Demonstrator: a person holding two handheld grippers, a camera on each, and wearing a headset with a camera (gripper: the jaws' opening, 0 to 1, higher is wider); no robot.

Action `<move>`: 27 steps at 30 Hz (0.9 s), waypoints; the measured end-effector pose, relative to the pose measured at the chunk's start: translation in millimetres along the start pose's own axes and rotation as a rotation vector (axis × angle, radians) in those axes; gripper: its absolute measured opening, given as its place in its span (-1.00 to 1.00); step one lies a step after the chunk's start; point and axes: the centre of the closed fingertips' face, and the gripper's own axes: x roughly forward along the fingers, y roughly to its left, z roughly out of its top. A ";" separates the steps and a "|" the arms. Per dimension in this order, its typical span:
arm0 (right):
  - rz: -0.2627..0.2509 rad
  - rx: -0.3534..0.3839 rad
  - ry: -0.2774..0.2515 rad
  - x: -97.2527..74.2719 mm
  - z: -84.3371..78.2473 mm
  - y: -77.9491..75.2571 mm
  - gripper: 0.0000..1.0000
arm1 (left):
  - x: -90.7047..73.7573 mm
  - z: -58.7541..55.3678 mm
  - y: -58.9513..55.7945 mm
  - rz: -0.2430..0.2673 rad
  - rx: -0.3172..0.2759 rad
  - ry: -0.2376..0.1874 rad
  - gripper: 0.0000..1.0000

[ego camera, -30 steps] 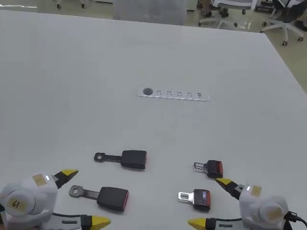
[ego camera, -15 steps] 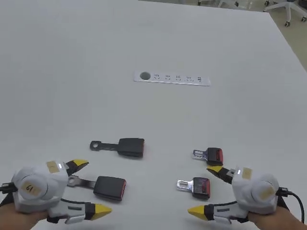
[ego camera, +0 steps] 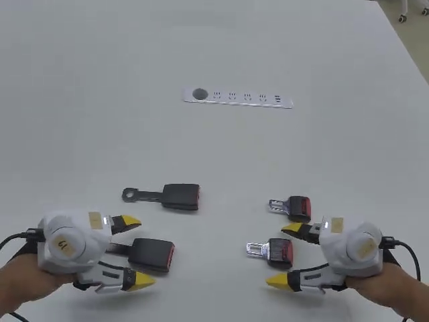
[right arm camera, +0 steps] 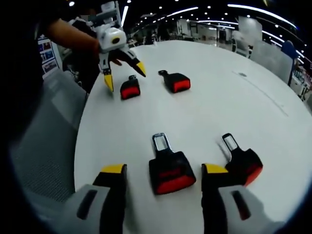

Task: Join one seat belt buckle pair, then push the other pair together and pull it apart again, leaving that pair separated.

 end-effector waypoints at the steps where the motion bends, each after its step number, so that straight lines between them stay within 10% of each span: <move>1: 0.004 -0.010 0.005 -0.1 -0.8 -0.3 0.22 | 1.5 -1.6 1.7 0.000 0.022 0.013 0.29; 14: 0.062 -0.083 0.073 -3.6 -9.5 -2.3 0.00 | 11.0 -16.3 2.3 -0.049 0.181 0.110 -0.09; 27: 0.100 -0.159 0.078 -4.2 -11.3 -5.0 -0.27 | 12.6 -14.0 1.5 -0.070 0.203 0.118 -0.25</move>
